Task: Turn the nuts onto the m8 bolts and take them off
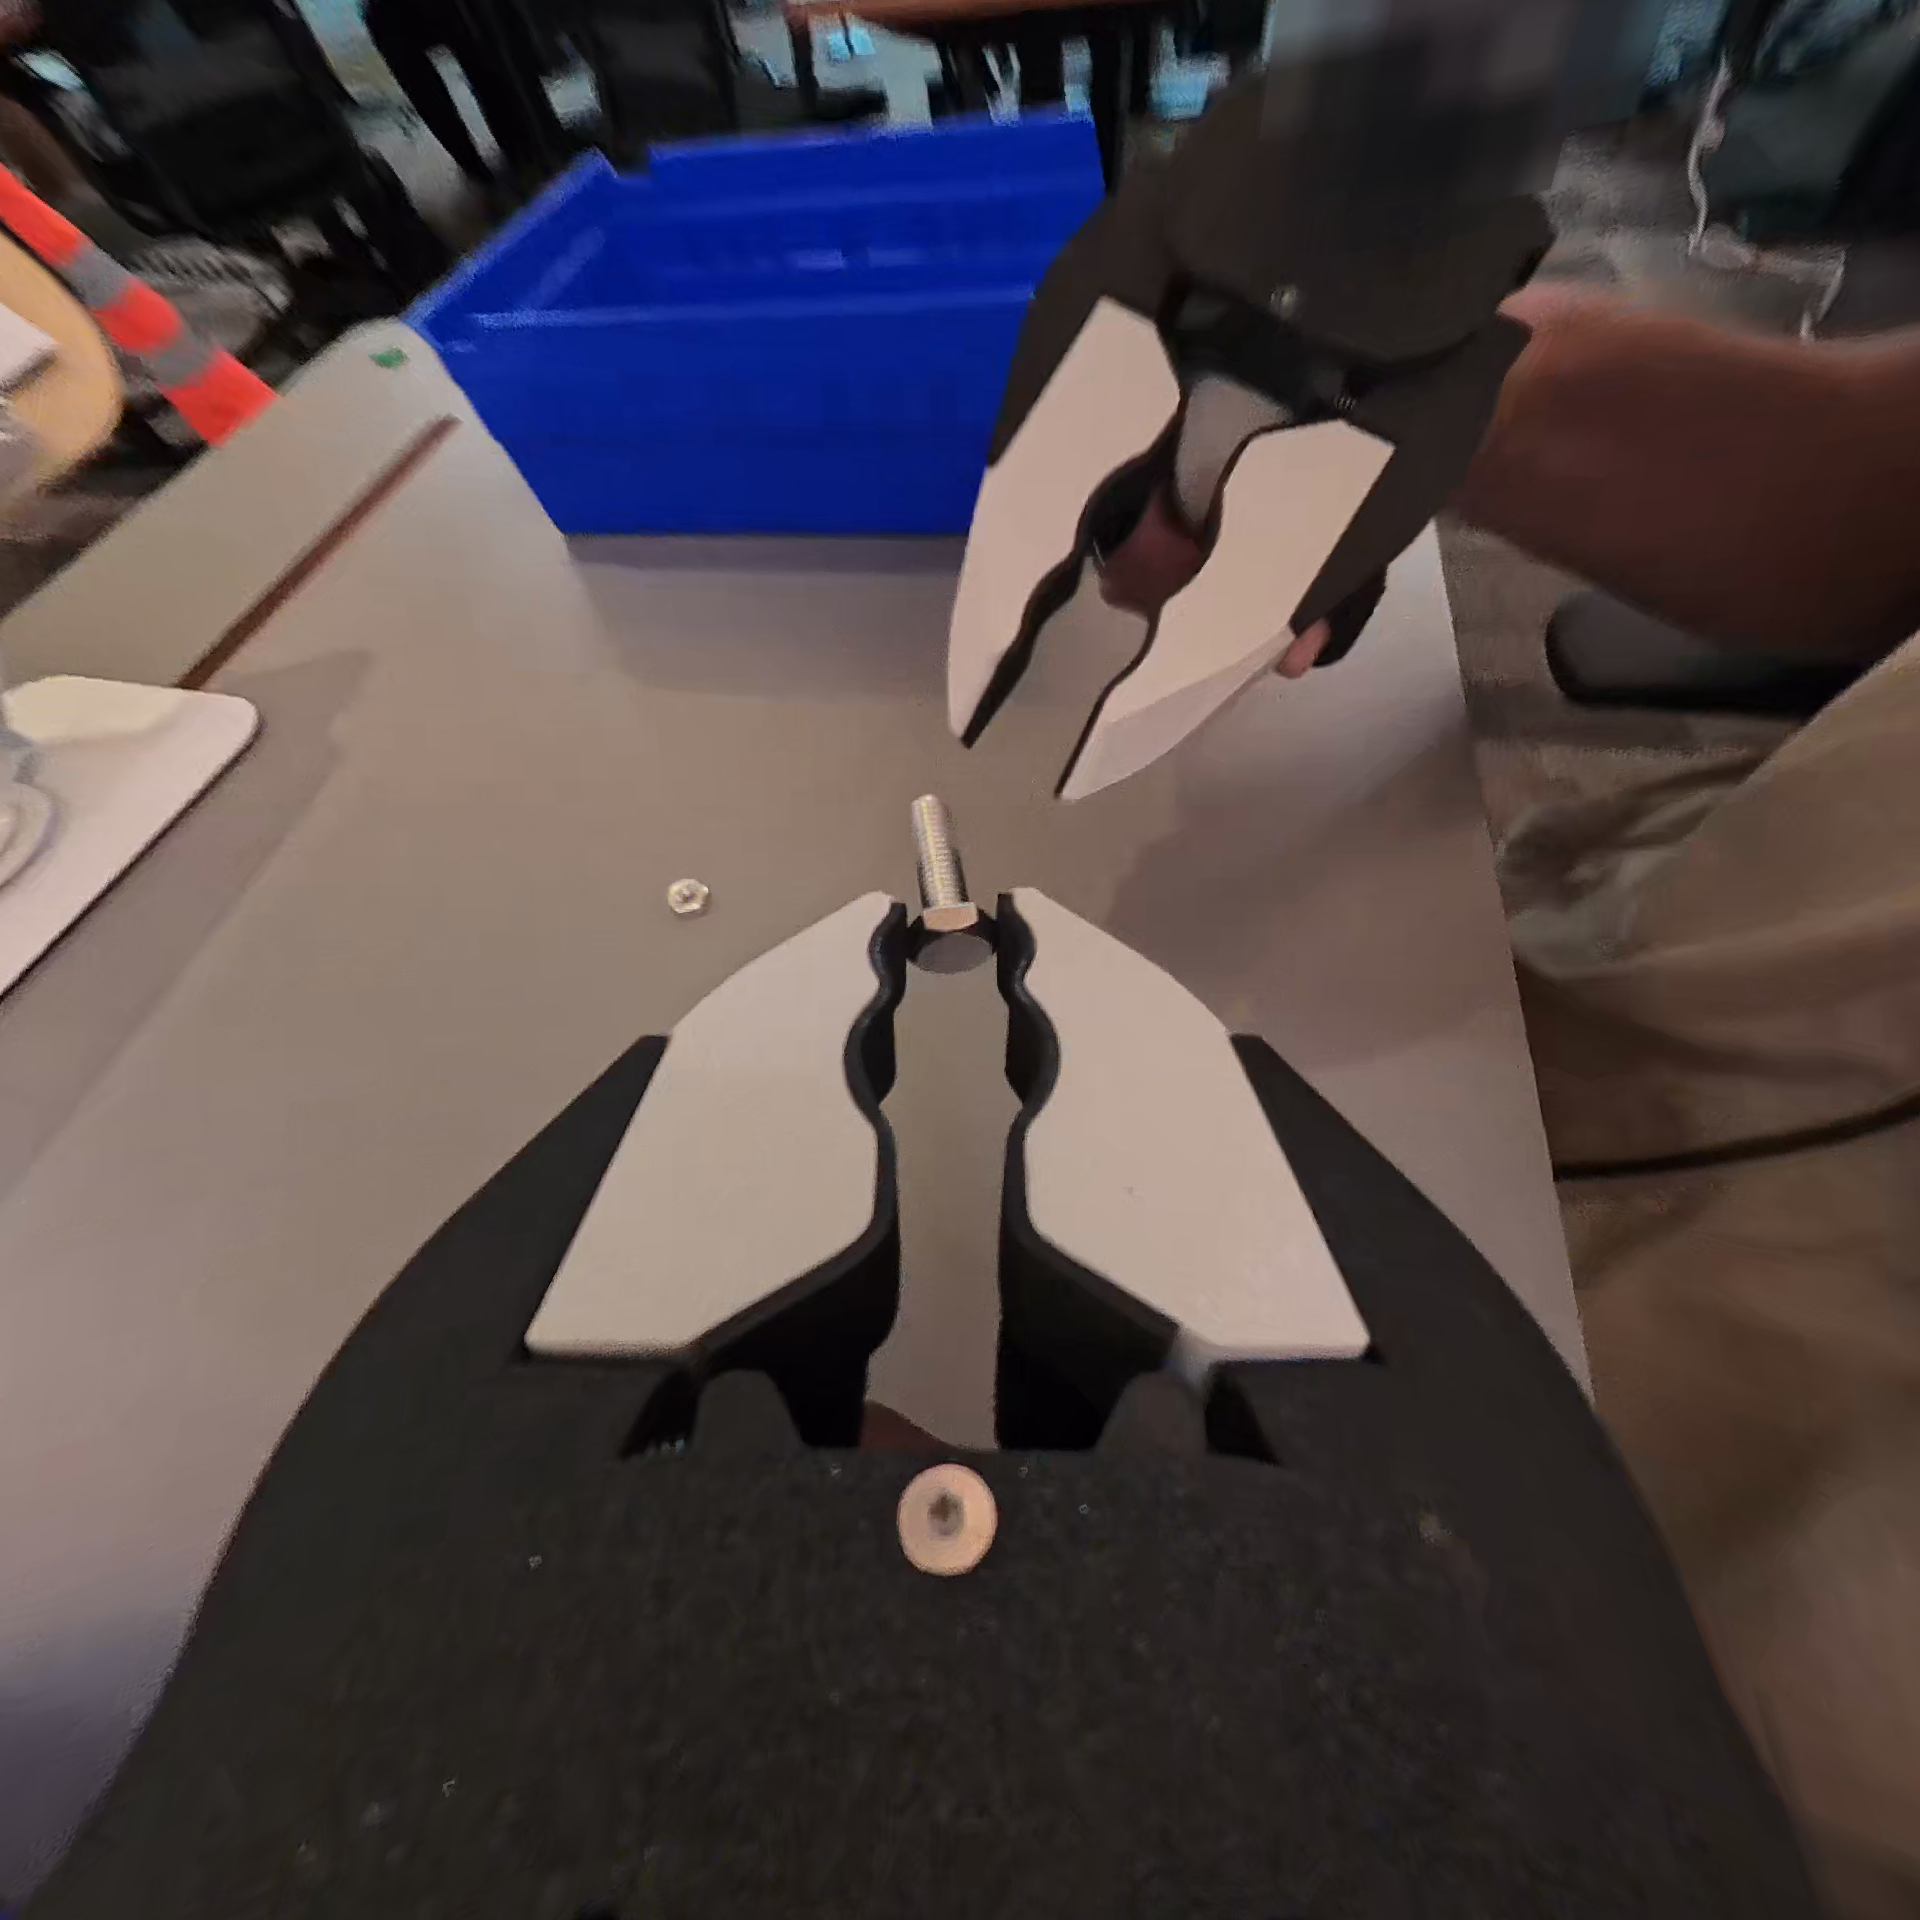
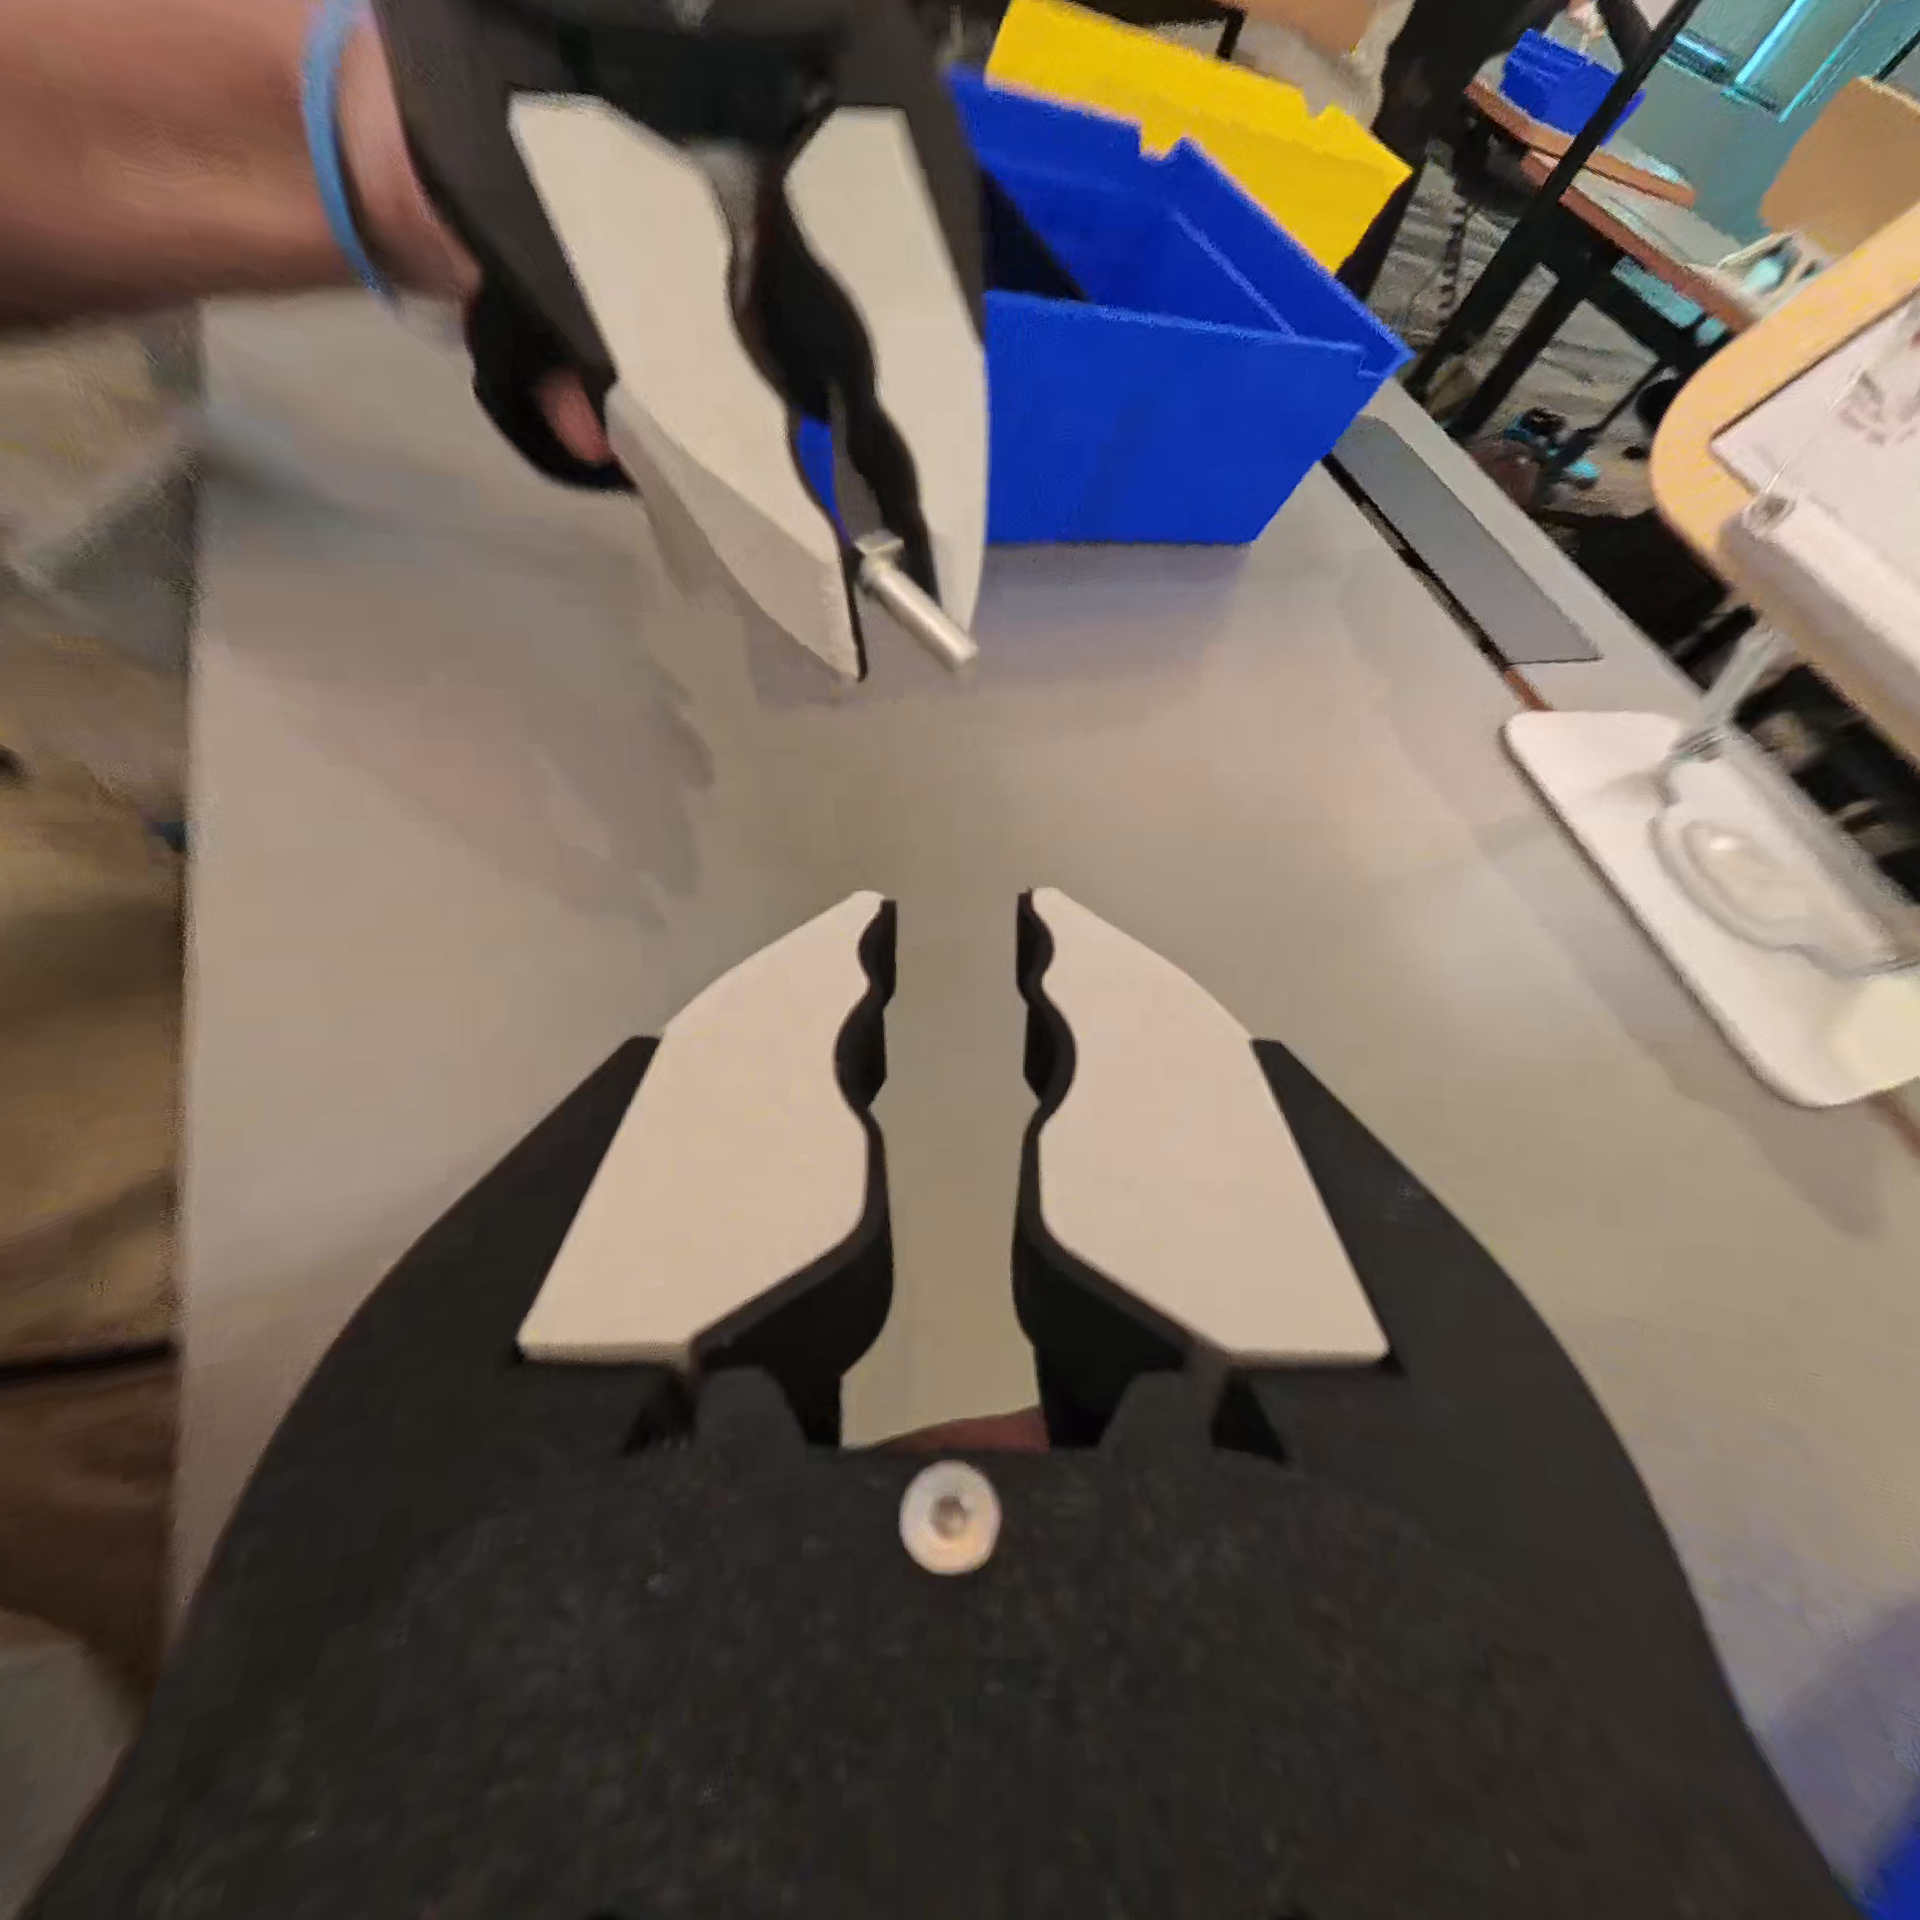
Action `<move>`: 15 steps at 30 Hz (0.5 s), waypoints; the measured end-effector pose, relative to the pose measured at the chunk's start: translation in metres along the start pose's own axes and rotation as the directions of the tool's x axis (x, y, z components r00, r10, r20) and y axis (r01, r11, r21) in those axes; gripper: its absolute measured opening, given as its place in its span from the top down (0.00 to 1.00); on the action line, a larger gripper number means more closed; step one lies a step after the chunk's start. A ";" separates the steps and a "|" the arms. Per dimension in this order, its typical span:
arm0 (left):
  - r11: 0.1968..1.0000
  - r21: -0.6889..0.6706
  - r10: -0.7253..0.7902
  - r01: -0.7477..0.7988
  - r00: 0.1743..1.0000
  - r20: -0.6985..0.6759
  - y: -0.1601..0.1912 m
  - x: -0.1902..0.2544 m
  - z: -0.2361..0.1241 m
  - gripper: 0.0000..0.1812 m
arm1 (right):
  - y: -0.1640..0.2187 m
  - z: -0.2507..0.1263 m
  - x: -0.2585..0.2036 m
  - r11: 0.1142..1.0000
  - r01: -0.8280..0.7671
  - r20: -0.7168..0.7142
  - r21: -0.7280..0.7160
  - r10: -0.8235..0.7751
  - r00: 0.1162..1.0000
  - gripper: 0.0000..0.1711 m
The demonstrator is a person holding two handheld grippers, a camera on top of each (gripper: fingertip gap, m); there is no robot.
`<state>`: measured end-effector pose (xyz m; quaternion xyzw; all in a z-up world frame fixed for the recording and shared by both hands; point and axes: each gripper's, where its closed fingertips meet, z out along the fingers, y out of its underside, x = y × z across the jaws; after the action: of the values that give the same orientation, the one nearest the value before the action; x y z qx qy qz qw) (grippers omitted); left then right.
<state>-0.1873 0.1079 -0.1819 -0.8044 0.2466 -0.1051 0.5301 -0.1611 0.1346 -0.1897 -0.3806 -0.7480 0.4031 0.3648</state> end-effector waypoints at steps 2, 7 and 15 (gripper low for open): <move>0.996 0.082 -0.020 0.016 0.999 0.045 -0.005 -0.005 -0.007 0.91 | -0.005 -0.004 0.004 0.979 -0.183 0.053 0.093 0.178 0.983 0.87; 0.983 0.182 -0.060 0.032 0.987 0.151 -0.002 -0.015 -0.012 0.91 | -0.011 -0.007 0.011 0.785 -0.581 0.228 0.213 0.539 0.811 0.84; 0.972 0.228 -0.138 0.057 0.922 0.361 0.024 -0.034 -0.017 0.91 | 0.043 0.002 0.042 0.713 -0.688 -0.052 0.136 0.699 0.714 0.72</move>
<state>-0.2309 0.1041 -0.1935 -0.7596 0.0879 -0.0021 0.6445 -0.1700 0.1871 -0.2184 -0.6330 -0.5088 0.5302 0.2436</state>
